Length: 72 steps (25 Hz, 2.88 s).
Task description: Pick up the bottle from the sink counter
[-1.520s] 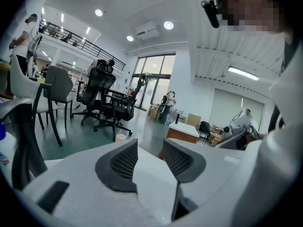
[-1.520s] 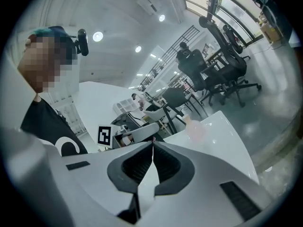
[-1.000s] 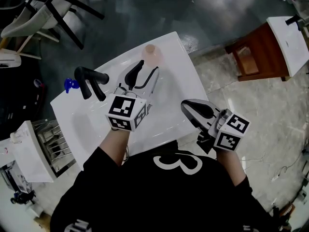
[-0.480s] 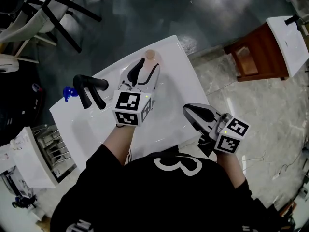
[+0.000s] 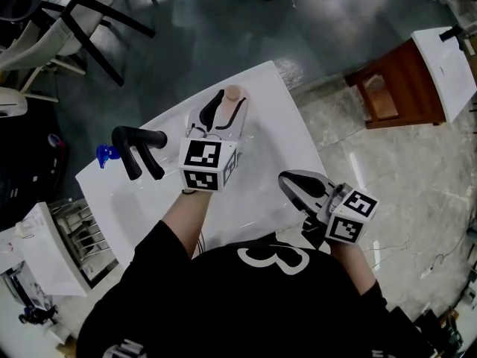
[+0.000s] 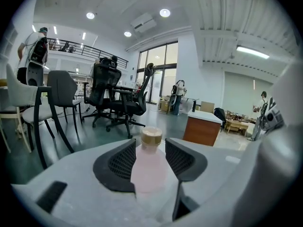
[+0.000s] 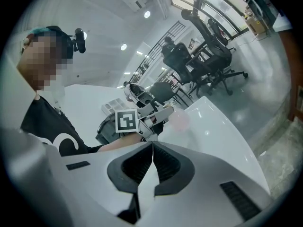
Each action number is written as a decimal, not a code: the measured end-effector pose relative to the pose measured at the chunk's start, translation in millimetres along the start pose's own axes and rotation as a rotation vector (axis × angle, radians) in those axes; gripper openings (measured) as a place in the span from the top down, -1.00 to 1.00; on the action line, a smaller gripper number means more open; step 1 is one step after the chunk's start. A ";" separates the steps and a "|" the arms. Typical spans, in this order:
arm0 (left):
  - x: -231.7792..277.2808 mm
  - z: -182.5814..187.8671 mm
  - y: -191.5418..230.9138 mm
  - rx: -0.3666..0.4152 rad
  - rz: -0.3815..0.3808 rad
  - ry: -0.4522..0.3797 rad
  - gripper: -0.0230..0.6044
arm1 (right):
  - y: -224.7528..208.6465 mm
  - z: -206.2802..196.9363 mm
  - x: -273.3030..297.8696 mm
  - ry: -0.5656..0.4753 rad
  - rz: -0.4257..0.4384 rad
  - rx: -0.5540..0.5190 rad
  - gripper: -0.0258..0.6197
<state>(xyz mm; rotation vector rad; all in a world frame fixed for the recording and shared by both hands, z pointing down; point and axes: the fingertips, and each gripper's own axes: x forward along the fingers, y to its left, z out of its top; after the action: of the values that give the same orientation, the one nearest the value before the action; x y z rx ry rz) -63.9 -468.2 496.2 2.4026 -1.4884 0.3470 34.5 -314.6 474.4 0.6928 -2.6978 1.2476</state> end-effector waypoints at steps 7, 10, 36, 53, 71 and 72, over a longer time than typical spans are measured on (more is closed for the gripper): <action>7.0 3.6 1.2 0.056 0.011 -0.013 0.35 | 2.0 -7.9 3.0 0.007 -0.001 0.015 0.88; 8.8 1.9 2.6 0.058 0.023 -0.006 0.38 | 5.3 -11.0 3.5 0.017 -0.002 0.015 0.88; 4.3 -1.1 -0.6 0.065 0.011 0.025 0.47 | 15.2 -7.8 -7.0 -0.037 -0.014 0.032 0.88; -47.1 -5.9 -16.9 0.016 0.049 0.033 0.47 | 36.8 -26.1 -28.6 -0.020 0.016 -0.005 0.88; -148.5 18.6 -69.8 -0.032 -0.007 -0.004 0.47 | 98.1 -33.9 -51.3 -0.035 0.146 -0.051 0.88; -155.7 19.5 -73.4 -0.035 -0.012 -0.006 0.47 | 102.6 -33.3 -53.1 -0.037 0.151 -0.058 0.88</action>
<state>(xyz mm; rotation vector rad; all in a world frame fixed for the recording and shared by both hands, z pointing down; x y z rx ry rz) -64.9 -315.5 414.4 2.3866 -1.4692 0.3095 33.5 -212.8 410.5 0.5188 -2.8507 1.1926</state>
